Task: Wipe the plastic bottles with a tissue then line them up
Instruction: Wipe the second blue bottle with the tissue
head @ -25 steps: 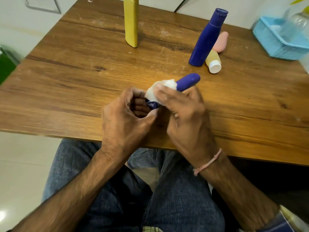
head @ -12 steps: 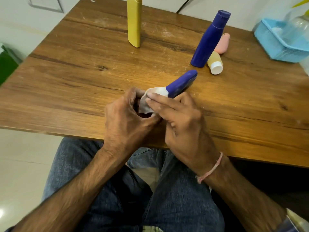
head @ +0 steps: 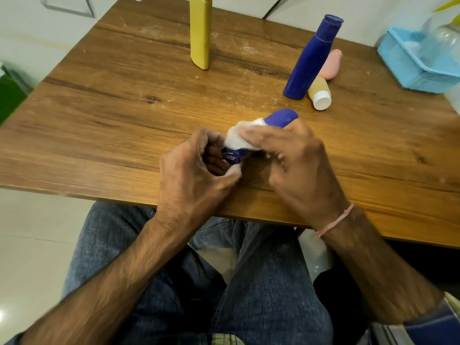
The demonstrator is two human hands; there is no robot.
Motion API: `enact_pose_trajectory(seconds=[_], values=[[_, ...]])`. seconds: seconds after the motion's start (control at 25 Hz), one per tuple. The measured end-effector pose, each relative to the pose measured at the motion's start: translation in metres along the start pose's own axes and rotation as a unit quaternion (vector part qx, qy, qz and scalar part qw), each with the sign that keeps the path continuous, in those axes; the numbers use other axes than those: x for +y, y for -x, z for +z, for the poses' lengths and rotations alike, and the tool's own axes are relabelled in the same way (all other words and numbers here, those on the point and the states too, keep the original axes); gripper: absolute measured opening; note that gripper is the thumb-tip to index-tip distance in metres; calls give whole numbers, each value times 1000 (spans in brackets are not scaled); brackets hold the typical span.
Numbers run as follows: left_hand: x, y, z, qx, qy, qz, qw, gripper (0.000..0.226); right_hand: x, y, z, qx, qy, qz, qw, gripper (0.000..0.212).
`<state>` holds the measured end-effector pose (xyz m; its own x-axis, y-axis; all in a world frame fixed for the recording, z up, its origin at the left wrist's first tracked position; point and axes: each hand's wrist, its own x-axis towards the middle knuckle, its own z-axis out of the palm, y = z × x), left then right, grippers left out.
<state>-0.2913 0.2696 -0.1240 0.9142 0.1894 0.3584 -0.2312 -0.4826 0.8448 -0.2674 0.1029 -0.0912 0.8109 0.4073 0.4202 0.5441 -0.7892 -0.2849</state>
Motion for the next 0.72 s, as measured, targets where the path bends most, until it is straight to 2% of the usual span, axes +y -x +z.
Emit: enact_pose_trajectory(seconds=[0.08, 0.12, 0.28, 0.36, 0.48, 0.64, 0.72], values=[[2, 0, 0, -4, 12, 1, 1000, 33, 12, -8, -4, 19, 37, 75, 996, 54], [2, 0, 0, -5, 12, 3, 1000, 33, 9, -7, -3, 26, 38, 86, 995, 54], [0, 0, -2, 1, -15, 0, 1000, 34, -19, 14, 7, -8, -26, -25, 999, 56], [1, -1, -1, -8, 0, -14, 1000, 33, -4, 8, 1, 8, 0, -16, 1000, 57], [3, -2, 0, -15, 42, -45, 998, 31, 12, -1, -2, 62, 44, 56, 996, 57], [0, -3, -4, -18, 25, -45, 999, 29, -17, 16, 10, 23, -2, -51, 998, 56], [0, -3, -4, -29, 31, -58, 997, 30, -3, 12, 4, 27, 11, -51, 998, 59]])
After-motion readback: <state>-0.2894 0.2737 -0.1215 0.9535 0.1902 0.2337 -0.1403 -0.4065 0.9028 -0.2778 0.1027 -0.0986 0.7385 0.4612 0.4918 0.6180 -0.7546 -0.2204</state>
